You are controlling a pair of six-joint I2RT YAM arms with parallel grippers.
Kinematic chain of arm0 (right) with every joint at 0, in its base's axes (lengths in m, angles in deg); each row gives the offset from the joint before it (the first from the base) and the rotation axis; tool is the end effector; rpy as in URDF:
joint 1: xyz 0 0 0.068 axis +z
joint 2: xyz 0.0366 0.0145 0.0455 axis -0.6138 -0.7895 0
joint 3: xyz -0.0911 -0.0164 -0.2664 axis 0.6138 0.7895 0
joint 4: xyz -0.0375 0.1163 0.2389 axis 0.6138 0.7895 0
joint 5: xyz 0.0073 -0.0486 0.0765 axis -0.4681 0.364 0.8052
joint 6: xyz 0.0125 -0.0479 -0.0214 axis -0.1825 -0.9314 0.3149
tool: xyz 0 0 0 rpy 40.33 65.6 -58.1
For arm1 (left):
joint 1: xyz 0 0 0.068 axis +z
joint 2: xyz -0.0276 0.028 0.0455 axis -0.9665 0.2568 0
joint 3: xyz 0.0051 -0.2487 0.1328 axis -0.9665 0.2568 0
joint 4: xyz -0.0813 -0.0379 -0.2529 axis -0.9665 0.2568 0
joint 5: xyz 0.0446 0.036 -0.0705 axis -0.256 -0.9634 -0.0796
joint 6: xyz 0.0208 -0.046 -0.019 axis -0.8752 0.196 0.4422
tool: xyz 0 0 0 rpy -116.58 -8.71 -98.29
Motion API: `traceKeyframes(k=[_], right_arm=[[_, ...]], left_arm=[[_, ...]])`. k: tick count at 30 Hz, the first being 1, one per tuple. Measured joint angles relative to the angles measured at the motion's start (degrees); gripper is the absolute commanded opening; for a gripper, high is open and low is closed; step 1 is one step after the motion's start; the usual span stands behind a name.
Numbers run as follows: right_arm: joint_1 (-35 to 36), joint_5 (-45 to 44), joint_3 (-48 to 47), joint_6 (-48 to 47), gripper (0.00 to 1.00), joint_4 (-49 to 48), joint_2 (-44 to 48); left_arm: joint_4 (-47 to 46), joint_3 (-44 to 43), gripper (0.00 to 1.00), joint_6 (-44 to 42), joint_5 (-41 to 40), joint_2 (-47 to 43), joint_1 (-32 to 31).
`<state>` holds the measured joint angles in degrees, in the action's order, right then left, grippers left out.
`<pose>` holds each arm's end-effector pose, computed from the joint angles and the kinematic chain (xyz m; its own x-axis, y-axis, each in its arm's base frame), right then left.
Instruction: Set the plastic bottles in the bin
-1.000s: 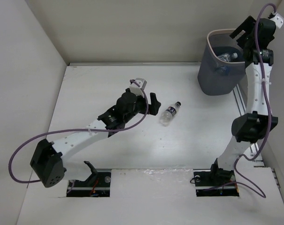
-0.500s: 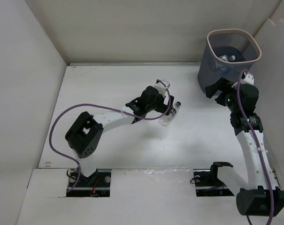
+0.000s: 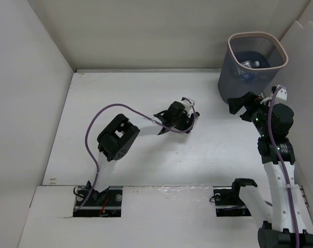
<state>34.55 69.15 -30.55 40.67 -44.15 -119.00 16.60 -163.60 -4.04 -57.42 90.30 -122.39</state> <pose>0.1611 -0.0024 0.3891 -0.1823 0.4268 -0.8858 -0.0646 0.8938 0.4439 0.3199 -0.3520 0.1715 -0.4690 0.2339 -0.8517 0.7199 0.6599 -0.2152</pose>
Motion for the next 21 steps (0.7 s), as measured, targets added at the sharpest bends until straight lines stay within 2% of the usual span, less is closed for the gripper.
traceKeyframes(k=[2,5,10,15,19,21], right_arm=[[0.0,0.3,-0.1,0.0,1.0,0.1,0.3],[0.0,1.1,-0.2,0.1,1.0,0.0,0.6],[0.0,7.6,3.2,0.9,1.0,-5.0,-0.6],[0.0,18.2,12.2,5.6,1.0,-17.0,-7.4],[1.4,22.8,18.6,11.7,1.0,-25.4,-12.2],[2.4,23.9,19.6,14.8,1.0,-30.9,-12.0]], left_arm=[[-0.1,-0.5,0.31,0.9,-0.1,0.7,-0.5],[-0.3,-0.5,0.0,1.9,-0.6,0.7,-1.5],[0.0,1.4,0.0,3.7,-0.4,-1.7,-2.8],[-1.4,10.4,0.0,4.4,6.0,-15.7,-2.8],[-5.8,11.1,0.0,4.8,11.4,-26.2,-2.8],[-4.6,11.0,0.0,4.8,11.8,-28.9,-2.0]])
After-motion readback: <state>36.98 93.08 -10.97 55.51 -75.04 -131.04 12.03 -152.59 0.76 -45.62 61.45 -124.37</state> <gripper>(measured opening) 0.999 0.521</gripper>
